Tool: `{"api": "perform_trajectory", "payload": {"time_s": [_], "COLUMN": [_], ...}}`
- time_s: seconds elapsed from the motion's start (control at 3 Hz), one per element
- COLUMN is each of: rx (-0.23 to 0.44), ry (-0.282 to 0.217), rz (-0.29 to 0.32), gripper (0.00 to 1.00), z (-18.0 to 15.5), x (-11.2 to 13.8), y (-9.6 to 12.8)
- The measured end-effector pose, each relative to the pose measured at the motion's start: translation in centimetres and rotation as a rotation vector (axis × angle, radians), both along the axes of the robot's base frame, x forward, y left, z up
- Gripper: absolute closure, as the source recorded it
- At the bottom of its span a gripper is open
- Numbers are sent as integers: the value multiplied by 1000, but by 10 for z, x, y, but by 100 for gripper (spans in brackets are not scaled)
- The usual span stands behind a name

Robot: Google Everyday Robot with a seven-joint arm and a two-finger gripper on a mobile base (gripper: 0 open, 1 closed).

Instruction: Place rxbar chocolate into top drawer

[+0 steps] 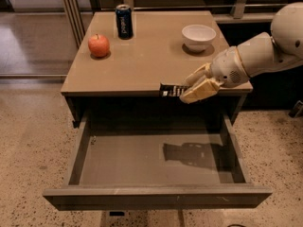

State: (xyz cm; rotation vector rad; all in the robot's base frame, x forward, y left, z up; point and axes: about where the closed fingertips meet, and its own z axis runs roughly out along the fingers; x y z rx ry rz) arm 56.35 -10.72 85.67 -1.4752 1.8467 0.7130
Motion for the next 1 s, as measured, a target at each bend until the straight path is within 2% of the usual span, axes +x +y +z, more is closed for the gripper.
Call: {"api": "perform_trajectory", "payload": {"time_s": [0.33,0.67,1.0], "rx": [6,-14,-20], "ry": [37,36,43], "rz": [4,11,33], "gripper": [100,100,100], "z": [-7,-38,-90], "x": [-14,-26,-56], "y": [0,1,6]}}
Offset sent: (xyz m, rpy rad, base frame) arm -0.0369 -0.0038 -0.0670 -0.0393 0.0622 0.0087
